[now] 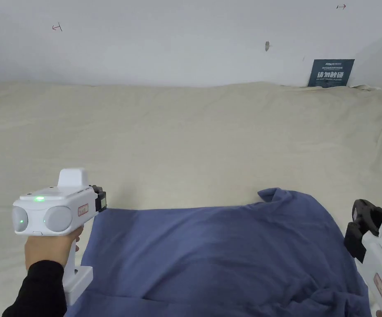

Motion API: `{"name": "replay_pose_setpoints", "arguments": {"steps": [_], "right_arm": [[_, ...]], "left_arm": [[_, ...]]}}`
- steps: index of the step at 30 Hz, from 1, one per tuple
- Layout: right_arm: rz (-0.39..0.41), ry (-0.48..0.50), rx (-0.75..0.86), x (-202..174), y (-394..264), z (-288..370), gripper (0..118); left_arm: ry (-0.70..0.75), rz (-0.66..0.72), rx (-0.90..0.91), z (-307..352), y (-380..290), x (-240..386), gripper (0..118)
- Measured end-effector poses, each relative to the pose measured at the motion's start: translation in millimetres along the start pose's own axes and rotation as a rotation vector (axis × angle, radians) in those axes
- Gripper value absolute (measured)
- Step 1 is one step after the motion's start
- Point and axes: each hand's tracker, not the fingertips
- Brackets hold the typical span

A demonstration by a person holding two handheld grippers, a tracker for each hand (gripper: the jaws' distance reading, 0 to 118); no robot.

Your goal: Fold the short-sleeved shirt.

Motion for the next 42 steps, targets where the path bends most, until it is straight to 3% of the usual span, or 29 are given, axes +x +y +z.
{"name": "replay_pose_setpoints", "arguments": {"steps": [3,6,7,9,10,11,17,20,24,25,33,37,38,39,41,42], "right_arm": [[0.006,-0.013,-0.031,-2,-6,-17,0],[0.002,-0.022,-0.058,-4,-13,-30,0],[0.001,-0.024,-0.065,-5,-15,-34,0],[0.004,-0.028,-0.087,-7,-21,-42,0],[0.004,-0.028,-0.096,-8,-24,-45,0],[0.004,-0.028,-0.102,-10,-27,-48,0],[0.010,-0.028,-0.145,-14,-38,-56,0],[0.001,-0.029,-0.152,-12,-40,-58,0],[-0.001,-0.029,-0.164,-10,-40,-64,0],[-0.009,-0.026,-0.168,-6,-39,-67,0],[-0.068,0.000,-0.239,24,-31,-134,0],[-0.077,0.034,-0.384,34,-29,-180,2],[-0.090,0.037,-0.398,35,-31,-191,5],[-0.085,0.038,-0.435,36,-33,-203,17],[-0.058,0.036,-0.515,36,-39,-223,67],[-0.043,0.040,-0.550,35,-43,-233,81]], "left_arm": [[-0.007,0.063,-0.099,-47,7,-17,0],[0.010,0.102,-0.199,-85,12,-30,13],[0.010,0.116,-0.230,-93,12,-32,27],[0.019,0.133,-0.280,-113,11,-38,68],[0.023,0.141,-0.305,-119,11,-38,82],[0.028,0.125,-0.311,-125,9,-40,85],[0.059,0.082,-0.346,-154,-5,-38,83],[0.063,0.074,-0.362,-152,-14,-32,69],[0.040,0.002,-0.307,-140,-14,-24,7],[0.003,0.010,-0.301,-138,-14,-25,3],[-0.061,0.010,-0.153,-84,-10,-14,0],[-0.108,0.041,-0.096,-48,-7,-16,0],[-0.112,0.046,-0.087,-42,-8,-17,0],[-0.117,0.050,-0.085,-37,-6,-18,0],[-0.116,0.045,-0.080,-29,-7,-18,0],[-0.117,0.045,-0.076,-26,-8,-19,0]]}}
